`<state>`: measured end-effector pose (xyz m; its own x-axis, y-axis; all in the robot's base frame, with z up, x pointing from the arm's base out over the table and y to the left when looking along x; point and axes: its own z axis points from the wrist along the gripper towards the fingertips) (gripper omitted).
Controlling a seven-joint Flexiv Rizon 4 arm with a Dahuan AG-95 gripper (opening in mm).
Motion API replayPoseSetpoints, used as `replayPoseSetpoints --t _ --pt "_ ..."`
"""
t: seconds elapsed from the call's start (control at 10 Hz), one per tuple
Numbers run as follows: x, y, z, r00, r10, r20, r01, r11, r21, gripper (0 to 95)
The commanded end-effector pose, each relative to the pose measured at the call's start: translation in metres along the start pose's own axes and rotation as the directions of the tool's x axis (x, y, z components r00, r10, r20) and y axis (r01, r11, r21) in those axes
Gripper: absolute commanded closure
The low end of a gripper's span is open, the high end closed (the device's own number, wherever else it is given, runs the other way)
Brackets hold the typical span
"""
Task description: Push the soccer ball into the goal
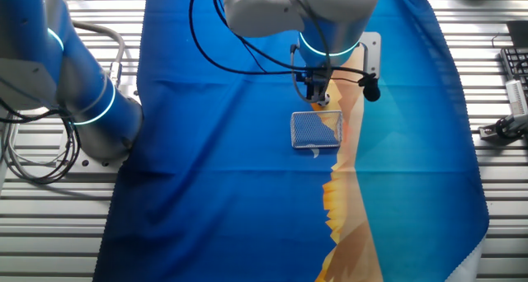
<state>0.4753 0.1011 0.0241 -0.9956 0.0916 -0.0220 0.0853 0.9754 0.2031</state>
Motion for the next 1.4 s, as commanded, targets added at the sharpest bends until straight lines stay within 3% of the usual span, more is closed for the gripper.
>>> replayPoseSetpoints --t 0.1,0.9,1.4 --pt "0.0 0.0004 0.0005 1.0 0.003 0.007 -0.003 1.0 0.024 95.0" --pt "-0.0016 0.0041 0.0033 1.0 -0.015 0.017 0.014 0.997 0.074 95.0" --pt "-0.0094 0.0061 0.0048 1.0 -0.026 0.017 0.024 0.994 0.102 95.0"
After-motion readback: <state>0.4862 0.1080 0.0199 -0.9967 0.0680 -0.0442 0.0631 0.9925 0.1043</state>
